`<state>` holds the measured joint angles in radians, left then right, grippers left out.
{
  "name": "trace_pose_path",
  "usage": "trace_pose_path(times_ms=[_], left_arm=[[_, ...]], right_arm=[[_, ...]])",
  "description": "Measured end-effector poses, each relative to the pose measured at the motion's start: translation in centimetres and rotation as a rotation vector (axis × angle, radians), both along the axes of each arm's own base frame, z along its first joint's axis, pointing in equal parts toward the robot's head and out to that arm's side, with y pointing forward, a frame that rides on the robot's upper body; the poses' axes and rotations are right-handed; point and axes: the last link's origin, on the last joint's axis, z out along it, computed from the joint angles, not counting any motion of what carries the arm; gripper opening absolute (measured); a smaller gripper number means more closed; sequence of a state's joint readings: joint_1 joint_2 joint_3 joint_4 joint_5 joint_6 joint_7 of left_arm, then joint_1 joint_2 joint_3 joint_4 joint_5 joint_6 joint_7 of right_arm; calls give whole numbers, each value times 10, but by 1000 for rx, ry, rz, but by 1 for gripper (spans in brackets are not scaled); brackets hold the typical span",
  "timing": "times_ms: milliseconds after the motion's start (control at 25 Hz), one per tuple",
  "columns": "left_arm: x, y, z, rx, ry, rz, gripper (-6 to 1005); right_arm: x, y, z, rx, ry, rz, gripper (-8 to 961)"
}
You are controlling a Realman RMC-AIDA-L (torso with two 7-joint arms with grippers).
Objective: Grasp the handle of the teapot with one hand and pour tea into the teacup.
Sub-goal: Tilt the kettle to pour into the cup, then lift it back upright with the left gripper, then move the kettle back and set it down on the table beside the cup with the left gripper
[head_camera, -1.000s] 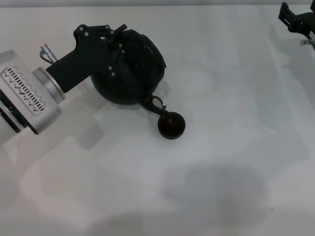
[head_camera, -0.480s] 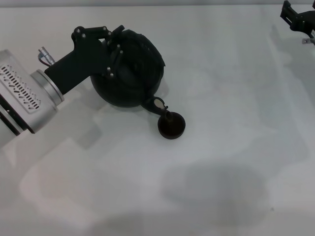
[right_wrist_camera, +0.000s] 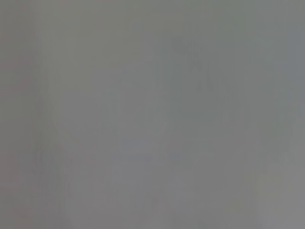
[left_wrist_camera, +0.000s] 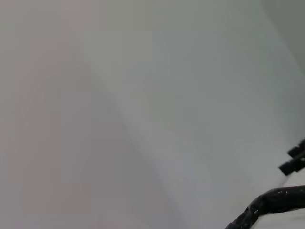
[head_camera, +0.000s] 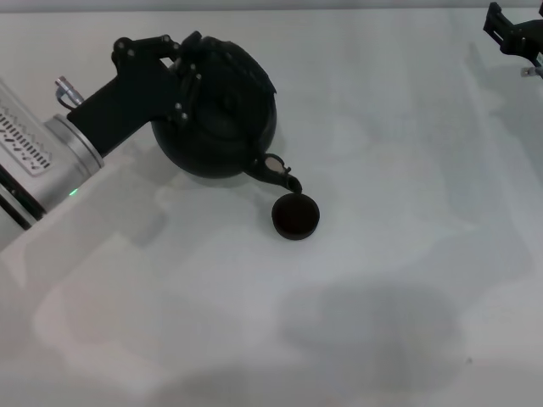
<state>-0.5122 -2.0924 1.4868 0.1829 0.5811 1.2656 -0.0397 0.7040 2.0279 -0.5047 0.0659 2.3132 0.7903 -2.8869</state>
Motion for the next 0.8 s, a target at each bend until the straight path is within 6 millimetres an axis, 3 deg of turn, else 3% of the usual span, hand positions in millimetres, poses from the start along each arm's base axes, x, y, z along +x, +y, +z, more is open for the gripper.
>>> trace_pose_path(times_ms=[360,800], left_arm=[[-10,-3,7,40,-77,85,98],[-43,-21,29,131,-313,293,98]], right_arm=[[2,-2,0,0,0,-5,839],[4,-2,1,11,8,-15,838]])
